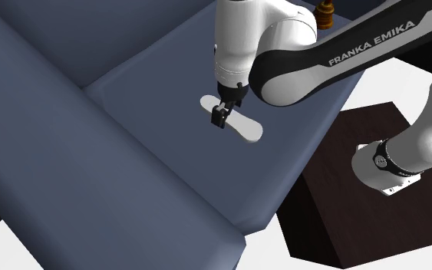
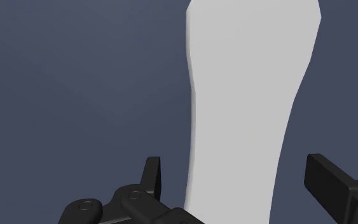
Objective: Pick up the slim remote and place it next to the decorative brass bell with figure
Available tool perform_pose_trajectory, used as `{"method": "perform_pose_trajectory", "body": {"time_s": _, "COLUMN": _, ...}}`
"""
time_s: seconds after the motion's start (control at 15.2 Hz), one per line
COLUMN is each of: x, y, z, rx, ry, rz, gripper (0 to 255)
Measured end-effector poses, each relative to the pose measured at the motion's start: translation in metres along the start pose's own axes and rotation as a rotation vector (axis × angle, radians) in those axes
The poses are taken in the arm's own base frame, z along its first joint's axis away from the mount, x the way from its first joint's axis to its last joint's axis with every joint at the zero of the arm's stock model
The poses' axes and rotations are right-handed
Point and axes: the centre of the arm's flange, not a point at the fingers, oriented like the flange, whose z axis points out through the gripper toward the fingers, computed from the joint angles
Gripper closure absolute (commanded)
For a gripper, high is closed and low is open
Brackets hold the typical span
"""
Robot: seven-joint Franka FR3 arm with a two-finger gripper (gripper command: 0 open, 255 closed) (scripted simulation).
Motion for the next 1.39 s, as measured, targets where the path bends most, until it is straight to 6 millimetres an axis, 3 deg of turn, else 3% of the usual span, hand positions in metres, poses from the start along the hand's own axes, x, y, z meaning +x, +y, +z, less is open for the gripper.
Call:
{"method": "perform_pose_trajectory", "body": {"time_s": 0.2, "x": 0.0, "y": 0.0, "z": 0.0, "rx": 0.0, "ry": 0.0, "rz": 0.0, "gripper": 0}}
{"method": "perform_pose_trajectory", "body": {"time_s": 0.26, "x": 0.0, "y": 0.0, "z": 0.0, "rx": 0.0, "ry": 0.0, "rz": 0.0, "gripper": 255}}
{"method": "perform_pose_trajectory", "body": {"time_s": 0.92, "x": 0.0, "y": 0.0, "z": 0.0, "rx": 0.0, "ry": 0.0, "rz": 0.0, "gripper": 255}}
{"method": "perform_pose_trajectory", "body": {"time_s": 1.39, "x": 0.0, "y": -0.001, "z": -0.03, "rx": 0.0, "ry": 0.0, "rz": 0.0, "gripper": 255}}
